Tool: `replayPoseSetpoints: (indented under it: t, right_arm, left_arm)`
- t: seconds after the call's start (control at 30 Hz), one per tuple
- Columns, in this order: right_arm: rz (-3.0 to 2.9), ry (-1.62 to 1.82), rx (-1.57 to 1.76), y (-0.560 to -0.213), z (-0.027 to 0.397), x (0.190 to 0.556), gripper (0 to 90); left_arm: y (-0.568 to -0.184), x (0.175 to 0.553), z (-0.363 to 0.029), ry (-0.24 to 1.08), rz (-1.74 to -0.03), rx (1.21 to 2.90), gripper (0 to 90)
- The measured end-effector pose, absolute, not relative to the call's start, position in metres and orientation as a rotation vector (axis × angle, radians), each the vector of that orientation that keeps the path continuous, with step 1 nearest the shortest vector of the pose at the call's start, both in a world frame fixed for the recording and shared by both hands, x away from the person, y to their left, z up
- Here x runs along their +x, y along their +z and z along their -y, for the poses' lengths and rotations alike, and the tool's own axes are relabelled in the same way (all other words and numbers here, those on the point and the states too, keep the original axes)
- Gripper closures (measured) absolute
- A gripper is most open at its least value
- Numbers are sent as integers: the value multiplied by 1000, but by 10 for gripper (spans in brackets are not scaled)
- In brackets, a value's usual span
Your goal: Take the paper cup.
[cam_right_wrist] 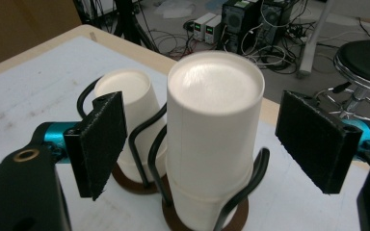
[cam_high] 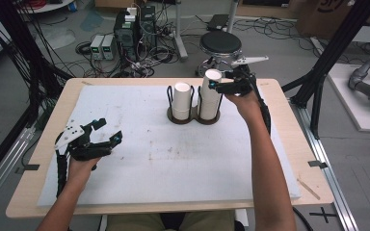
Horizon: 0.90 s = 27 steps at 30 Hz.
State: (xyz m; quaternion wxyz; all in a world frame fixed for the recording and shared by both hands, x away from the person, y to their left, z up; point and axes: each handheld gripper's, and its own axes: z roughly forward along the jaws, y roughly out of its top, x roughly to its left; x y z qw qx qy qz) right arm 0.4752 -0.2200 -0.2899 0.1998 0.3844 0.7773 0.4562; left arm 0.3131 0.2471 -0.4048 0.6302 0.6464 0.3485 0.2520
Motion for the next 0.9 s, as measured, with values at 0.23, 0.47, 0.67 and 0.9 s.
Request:
replayPoseSetpoints:
  t: [0.23, 0.47, 0.67, 0.9]
  right_arm:
    - [-2199, 1230, 1092, -290, 208, 496, 294]
    - [-2221, 1190, 1119, -295, 205, 501, 334]
    - [-2222, 1186, 1116, -295, 205, 501, 342]
    - [-2221, 1195, 1109, -287, 206, 501, 348]
  left_arm:
    - [-406, 314, -248, 567, -803, 1472, 145]
    - [-407, 314, -249, 562, -808, 1472, 146]
    - [-407, 315, -249, 559, -808, 1476, 147]
    - [-407, 315, -249, 555, -812, 1471, 147]
